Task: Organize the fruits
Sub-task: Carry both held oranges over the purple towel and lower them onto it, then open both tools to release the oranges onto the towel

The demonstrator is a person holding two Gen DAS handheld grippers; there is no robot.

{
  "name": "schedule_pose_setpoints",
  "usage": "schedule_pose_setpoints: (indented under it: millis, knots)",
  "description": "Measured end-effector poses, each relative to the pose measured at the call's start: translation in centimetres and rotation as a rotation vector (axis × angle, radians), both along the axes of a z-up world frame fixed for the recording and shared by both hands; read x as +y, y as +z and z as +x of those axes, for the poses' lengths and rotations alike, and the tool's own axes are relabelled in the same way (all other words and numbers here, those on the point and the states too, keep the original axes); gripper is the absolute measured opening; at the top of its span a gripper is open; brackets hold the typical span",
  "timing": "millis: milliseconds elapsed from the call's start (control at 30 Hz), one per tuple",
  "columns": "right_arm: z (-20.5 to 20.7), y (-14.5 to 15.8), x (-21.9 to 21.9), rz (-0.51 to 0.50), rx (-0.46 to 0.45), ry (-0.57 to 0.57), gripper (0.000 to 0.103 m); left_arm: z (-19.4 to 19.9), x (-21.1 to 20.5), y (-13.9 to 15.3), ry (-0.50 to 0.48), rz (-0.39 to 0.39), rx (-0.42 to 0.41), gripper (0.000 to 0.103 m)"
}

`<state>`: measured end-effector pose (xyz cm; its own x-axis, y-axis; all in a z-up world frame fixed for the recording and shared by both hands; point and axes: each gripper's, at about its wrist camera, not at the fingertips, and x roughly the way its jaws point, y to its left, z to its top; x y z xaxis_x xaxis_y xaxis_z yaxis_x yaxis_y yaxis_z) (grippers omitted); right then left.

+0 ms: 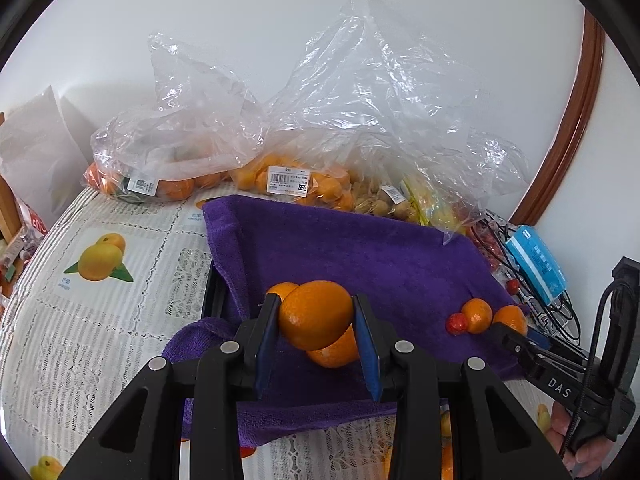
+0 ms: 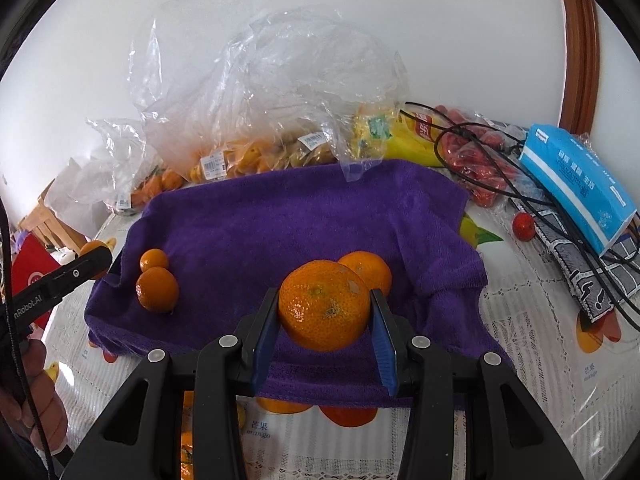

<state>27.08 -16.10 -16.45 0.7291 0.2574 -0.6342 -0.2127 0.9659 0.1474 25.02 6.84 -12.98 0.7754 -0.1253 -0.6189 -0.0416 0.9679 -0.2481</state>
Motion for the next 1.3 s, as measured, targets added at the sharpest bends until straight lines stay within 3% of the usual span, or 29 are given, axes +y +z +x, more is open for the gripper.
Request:
schedule_pose_setpoints:
  millis: [567, 1033, 1200, 1300]
  knots:
    - [1.0, -1.3, 0.3, -0.031, 0.086, -0.015, 0.043, 0.5, -1.4, -1.0, -0.088, -0.037, 0.051, 0.034]
    - [1.1, -1.3, 0.4, -0.052, 0.083, -0.019, 0.044, 1.5, -1.3, -2.7, -0.099, -0.073, 0.139, 0.034]
    - [0.4, -0.4, 0.5, -0.038, 0.03, -0.011, 0.057, 1.3, -1.3, -2.6, -0.099, -0.068, 0.131, 0.032]
    - [0.2, 0.0, 0.6, -0.034, 0.011, -0.001, 0.058, 1.3, -1.4, -2.5, -0.103, -0.066, 0.125, 0.032]
